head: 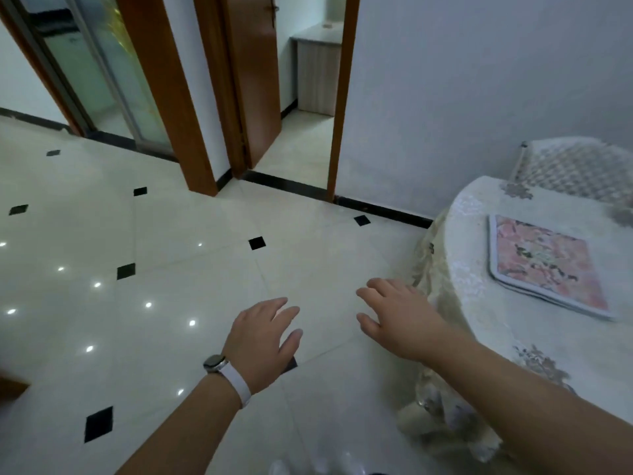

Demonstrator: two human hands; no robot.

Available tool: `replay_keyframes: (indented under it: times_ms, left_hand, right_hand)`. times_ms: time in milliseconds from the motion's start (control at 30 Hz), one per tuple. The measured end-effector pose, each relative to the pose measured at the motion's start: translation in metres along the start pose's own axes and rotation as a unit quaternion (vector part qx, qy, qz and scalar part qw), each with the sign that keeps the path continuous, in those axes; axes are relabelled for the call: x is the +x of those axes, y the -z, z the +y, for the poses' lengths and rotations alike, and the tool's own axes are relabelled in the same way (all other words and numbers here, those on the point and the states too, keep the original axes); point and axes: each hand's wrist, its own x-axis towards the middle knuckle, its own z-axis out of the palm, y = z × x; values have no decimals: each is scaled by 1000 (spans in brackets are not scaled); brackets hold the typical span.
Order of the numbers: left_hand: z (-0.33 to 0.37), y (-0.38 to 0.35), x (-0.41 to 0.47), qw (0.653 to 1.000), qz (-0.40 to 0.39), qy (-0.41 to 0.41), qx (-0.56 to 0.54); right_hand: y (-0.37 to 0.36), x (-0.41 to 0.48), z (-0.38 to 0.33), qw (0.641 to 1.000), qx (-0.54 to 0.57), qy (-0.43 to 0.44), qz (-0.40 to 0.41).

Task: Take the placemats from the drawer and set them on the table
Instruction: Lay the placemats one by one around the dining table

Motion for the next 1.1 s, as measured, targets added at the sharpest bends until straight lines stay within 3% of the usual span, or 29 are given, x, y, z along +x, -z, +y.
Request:
replay_keyframes:
  times_ms: [200,433,733,1100]
  left_hand:
    - [-4,-3,100,994,-30,-105,-5]
    - [11,-36,195,980,-74,-187,-13]
    - [24,-78,353,971,-130,-198,38]
    - [133,-124,513,939,-133,-317,36]
  right_hand:
    - [10,27,28,995,9,-94,18]
    - [-22,39,103,976,25,-213,-27]
    - [-32,134,212,966,99,-239,3]
    - [3,165,352,935,113,-329,64]
